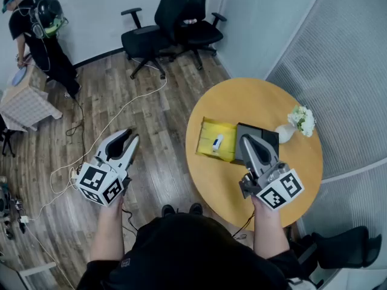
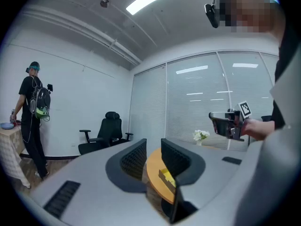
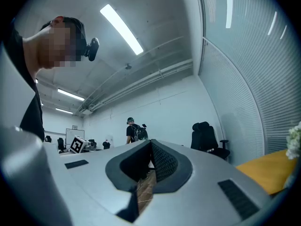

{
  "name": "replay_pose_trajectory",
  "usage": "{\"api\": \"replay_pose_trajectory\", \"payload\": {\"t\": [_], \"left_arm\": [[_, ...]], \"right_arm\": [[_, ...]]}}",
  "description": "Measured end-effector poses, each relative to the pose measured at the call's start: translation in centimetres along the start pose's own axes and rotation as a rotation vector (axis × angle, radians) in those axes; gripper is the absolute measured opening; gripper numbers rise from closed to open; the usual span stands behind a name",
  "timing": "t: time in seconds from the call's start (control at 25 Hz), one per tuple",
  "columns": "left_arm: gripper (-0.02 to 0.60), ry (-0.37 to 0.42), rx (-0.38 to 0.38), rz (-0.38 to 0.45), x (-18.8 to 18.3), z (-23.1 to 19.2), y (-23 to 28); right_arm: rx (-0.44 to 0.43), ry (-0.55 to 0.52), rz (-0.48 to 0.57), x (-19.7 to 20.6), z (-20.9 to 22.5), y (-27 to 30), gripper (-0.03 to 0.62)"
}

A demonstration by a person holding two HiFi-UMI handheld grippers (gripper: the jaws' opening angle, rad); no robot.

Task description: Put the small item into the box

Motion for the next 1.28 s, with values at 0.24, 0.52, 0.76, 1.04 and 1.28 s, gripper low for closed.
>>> {"api": "replay_pose_trajectory", "payload": {"t": [0.24, 0.52, 0.76, 1.04, 1.28], "left_arm": [[0.089, -0.006, -0.002, 0.001, 0.2, 0.8, 3.1], [0.084, -0.014, -0.006, 0.001, -0.1, 1.7, 5.1], [0.084, -0.009, 0.002, 0.001, 0.1, 2.5, 4.8], [0.077, -0.004, -0.002, -0.004, 0.5, 2.8, 4.2], [0.064, -0.009, 0.01, -0.002, 0.5, 3.1, 4.2]], "right_arm": [[0.039, -0.001, 0.012, -0.1, 2.5, -0.4, 0.035], [0.037, -0.029, 0.021, -0.6, 3.3, 0.3, 0.035], [0.046, -0.044, 0.001, -0.4, 3.2, -0.5, 0.035], [0.06, -0.042, -0.015, -0.1, 3.2, -1.4, 0.035], [0.067, -0.039, -0.016, 0.0, 3.1, -1.9, 0.035]]}}
Point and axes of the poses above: the fingertips, and each gripper's own axes: y forward along the fingers, z to its right, x out of its underside, the point moved 8 cm from there along -y, backward along the fingers, and after that the axes turned 7 degrees about -x, right-handed, at the moved point
